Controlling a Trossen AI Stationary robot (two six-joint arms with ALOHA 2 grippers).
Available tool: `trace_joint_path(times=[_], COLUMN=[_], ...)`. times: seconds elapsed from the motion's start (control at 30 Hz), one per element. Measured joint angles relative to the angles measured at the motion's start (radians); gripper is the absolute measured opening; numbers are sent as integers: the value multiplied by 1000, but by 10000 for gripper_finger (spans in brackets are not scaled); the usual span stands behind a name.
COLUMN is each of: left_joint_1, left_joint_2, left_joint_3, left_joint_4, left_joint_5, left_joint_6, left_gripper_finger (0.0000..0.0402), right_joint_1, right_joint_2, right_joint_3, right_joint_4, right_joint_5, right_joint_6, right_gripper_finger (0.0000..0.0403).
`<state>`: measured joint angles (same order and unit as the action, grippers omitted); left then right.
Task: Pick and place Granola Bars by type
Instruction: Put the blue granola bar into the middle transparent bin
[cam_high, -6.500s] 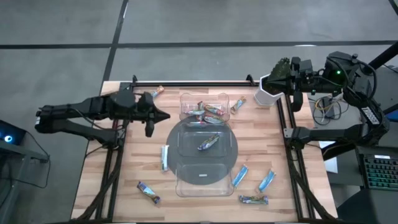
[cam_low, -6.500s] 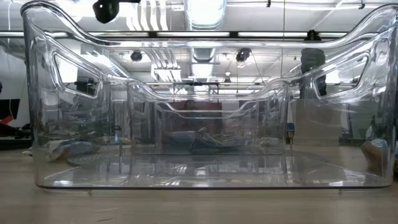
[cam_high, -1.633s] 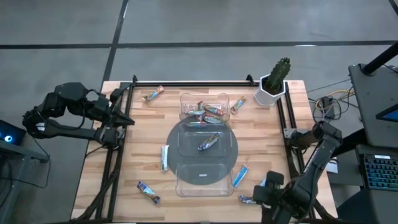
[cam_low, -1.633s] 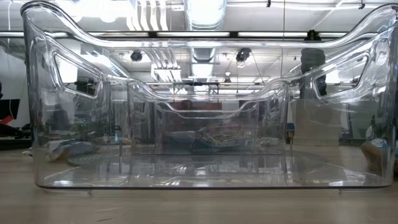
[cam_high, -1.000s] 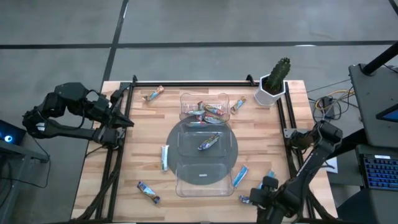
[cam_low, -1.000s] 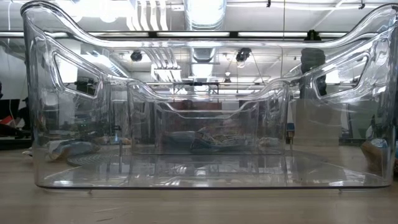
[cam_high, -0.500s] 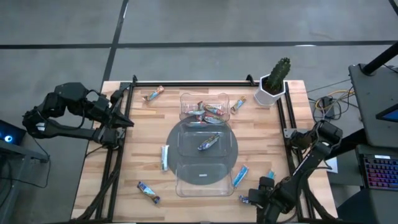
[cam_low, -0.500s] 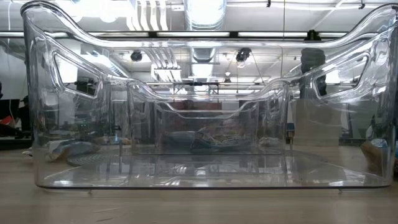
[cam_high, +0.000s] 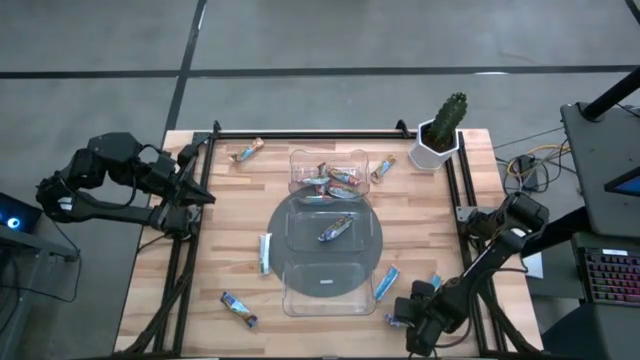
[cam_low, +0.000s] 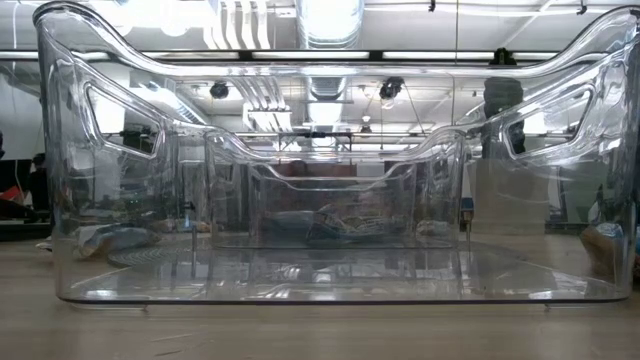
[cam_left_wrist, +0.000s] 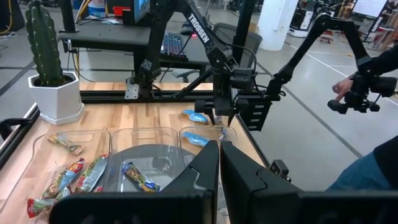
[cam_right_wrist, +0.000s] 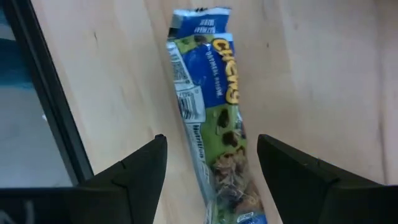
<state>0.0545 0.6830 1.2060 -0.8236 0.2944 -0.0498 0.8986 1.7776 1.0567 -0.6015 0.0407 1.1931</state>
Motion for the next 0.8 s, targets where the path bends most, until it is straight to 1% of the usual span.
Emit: trace_joint_path(times=[0.17,0.3,0.5,0.63,0.8], left_joint_1=[0,0,0,0,0], left_joint_2=[0,0,0,0,0], left_joint_3=[0,0,0,0,0], left_joint_4=[0,0,0,0,0], left_joint_5=[-7,-7,-7,-7,-7], left_joint_6=[0,-1,-5,-5,-6], left_gripper_finger=[0,0,0,0,0], right_joint_1=[0,-1,-2,-1,0], right_joint_2=[0,-2,-1,1,2], right_joint_3=[-36,-53,-47,-39,-9], right_joint_4=[14,22,7,15,18], right_joint_5=[-24,-38,-44,-58,-70], right_joint_6=[4,5,-34,-19,-39], right_gripper_finger=[239,221,162,119,78])
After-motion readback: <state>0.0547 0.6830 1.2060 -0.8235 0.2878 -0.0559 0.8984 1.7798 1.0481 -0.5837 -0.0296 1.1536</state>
